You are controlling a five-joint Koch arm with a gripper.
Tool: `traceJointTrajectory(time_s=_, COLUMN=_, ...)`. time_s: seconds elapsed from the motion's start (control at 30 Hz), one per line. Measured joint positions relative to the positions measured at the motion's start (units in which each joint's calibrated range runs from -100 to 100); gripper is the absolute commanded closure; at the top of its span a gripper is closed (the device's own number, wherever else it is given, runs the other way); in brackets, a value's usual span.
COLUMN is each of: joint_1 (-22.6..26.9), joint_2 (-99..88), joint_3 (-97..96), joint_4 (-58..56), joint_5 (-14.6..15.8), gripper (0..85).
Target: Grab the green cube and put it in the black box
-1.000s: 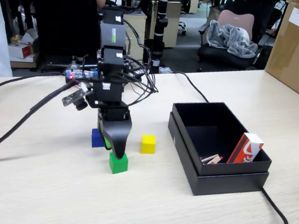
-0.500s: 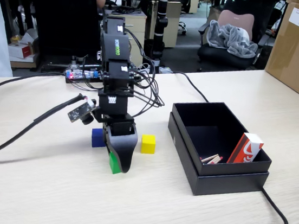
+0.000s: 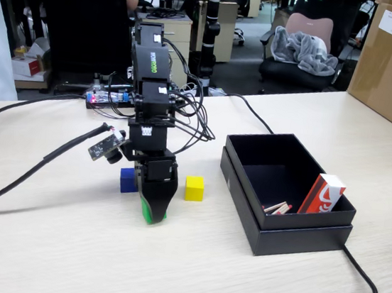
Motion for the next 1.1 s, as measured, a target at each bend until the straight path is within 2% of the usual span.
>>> traceJointTrajectory(time_s=0.13, joint_1=0.39, joint_2=-5.44, joint_3=-4.75, joint_4=0.08, joint_5=0.34, gripper=84.6)
traceJointTrajectory(time_s=0.33, joint_1=3.96, joint_2=-27.57, joint_3=-7.12, joint_4=-0.54, joint_5=2.30, gripper=84.6)
traceJointTrajectory(time_s=0.37, joint_1=7.33, joint_2=-36.25, joint_3=-7.03, joint_4=-2.79, joint_5=4.05, gripper=84.6)
traceJointTrajectory(time_s=0.43, joint_1=8.64, joint_2=-37.54, joint_3=-7.21, joint_4=-3.48, joint_5=4.59, gripper=84.6)
traceJointTrajectory(time_s=0.47, joint_1=13.72, joint_2=-39.74, joint_3=-0.27, joint_4=-7.36, joint_5=6.94, gripper=84.6)
traceJointTrajectory(time_s=0.73, joint_1=21.05, joint_2=-33.01, joint_3=11.32, joint_4=-10.38, joint_5=9.67, gripper=84.6)
traceJointTrajectory(time_s=1.1, joint_1=20.02, joint_2=-21.62, joint_3=11.23, joint_4=-10.38, joint_5=10.16, gripper=84.6)
